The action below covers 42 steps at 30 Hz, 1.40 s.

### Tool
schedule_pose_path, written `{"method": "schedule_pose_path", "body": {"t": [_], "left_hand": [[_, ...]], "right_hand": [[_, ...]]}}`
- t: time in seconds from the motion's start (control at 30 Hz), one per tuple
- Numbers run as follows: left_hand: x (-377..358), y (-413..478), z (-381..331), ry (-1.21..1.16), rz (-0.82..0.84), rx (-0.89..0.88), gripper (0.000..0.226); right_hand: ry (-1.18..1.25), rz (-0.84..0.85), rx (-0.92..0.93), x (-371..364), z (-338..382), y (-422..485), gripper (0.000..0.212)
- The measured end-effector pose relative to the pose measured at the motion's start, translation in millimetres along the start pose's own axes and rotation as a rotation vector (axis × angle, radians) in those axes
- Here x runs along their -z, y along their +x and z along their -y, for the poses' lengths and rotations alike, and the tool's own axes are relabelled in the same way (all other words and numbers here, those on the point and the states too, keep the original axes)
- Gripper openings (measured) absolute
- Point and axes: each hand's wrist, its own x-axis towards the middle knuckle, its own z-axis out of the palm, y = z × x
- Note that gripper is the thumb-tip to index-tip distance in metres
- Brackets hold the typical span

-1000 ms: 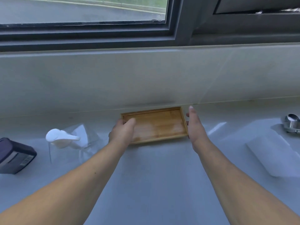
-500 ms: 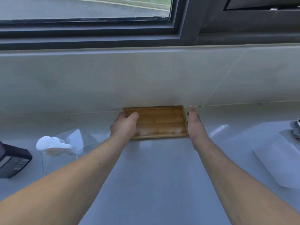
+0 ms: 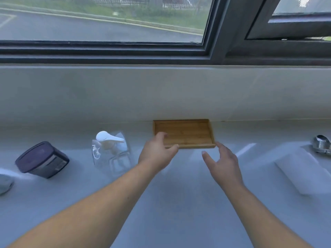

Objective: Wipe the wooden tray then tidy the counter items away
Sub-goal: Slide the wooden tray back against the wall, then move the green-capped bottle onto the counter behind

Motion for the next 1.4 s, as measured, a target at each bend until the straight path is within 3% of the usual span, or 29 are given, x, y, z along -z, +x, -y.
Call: {"method": "schedule_pose_path", "body": {"t": [0.2, 0.37, 0.63, 0.8, 1.0, 1.23, 1.4], "left_hand": [[32.5, -109.3, 60.9, 0.016, -0.014, -0.225, 0.062], [99.8, -185.1, 154.7, 0.029, -0.155, -0.263, 0.061], [286.5, -276.2, 326.8, 0.104, -0.483, -0.004, 0.067], [361.3, -280.8, 380.5, 0.086, -0.537, 0.23, 0.08], [392.2, -232.8, 404.0, 0.016, -0.519, 0.331, 0.089], [383.3, -146.2, 405.7, -0.081, -0.377, 0.334, 0.093], [367.0, -113.7, 415.2, -0.182, -0.329, 0.331, 0.063]], "right_hand": [[-0.113, 0.007, 0.083, -23.6, 25.2, -105.3, 0.074], [-0.135, 0.063, 0.199, -83.1, 90.5, -197.3, 0.069], [-0.074, 0.197, 0.496, -211.7, 259.8, -325.0, 0.069], [-0.059, 0.297, 0.572, -278.3, 335.1, -350.2, 0.073], [0.088, 0.444, 0.402, -350.3, 379.5, -316.0, 0.068], [0.307, 0.652, -0.007, -414.7, 398.6, -256.3, 0.057], [0.429, 0.787, -0.25, -436.6, 407.5, -241.6, 0.044]]}}
